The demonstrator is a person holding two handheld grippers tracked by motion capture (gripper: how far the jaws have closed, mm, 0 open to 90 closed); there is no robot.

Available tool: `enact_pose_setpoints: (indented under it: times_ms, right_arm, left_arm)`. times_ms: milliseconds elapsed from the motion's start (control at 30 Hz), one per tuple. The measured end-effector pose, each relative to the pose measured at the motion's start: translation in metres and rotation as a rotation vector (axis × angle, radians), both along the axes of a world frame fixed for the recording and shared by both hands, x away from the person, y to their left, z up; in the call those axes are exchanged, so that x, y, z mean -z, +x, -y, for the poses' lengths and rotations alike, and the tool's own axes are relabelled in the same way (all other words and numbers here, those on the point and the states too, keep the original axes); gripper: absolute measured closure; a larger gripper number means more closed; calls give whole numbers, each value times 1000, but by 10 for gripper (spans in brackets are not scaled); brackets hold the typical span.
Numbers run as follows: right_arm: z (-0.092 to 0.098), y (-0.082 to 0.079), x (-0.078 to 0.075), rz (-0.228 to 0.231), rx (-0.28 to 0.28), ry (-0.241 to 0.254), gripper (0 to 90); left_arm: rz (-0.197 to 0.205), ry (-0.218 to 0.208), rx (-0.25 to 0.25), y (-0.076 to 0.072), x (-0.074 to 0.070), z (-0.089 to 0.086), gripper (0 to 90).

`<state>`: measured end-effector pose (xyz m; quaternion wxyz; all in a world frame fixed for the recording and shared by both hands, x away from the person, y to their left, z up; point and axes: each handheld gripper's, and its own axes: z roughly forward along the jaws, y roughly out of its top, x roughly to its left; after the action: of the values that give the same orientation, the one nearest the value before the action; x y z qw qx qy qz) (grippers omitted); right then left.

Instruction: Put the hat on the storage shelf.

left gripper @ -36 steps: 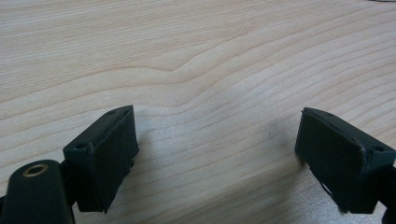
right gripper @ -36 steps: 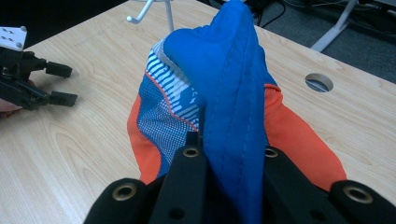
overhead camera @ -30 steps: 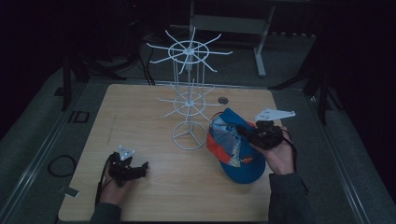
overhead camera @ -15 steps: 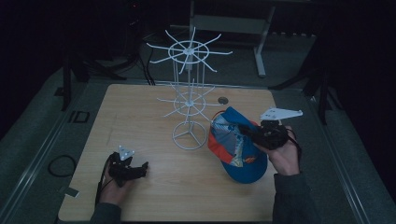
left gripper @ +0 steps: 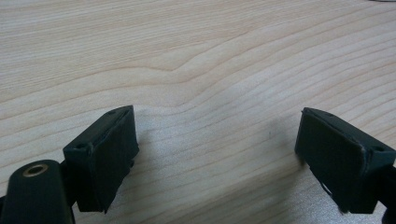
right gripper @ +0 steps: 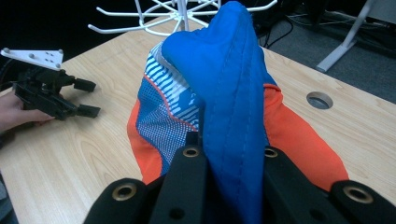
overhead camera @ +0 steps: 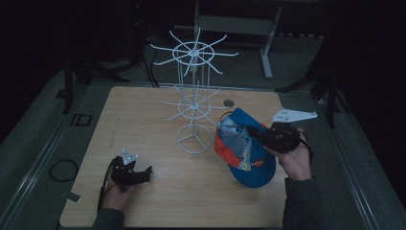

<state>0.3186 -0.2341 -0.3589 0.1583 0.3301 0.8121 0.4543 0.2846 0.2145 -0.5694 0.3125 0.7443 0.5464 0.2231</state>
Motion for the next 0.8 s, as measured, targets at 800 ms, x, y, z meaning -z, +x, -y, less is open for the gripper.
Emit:
enact_pose_setpoints:
  times_ms: [800]
  right_arm:
    - [4, -3, -14, 24, -22, 34, 878]
  left_arm:
    - [0, 0, 0, 0, 0, 0, 134]
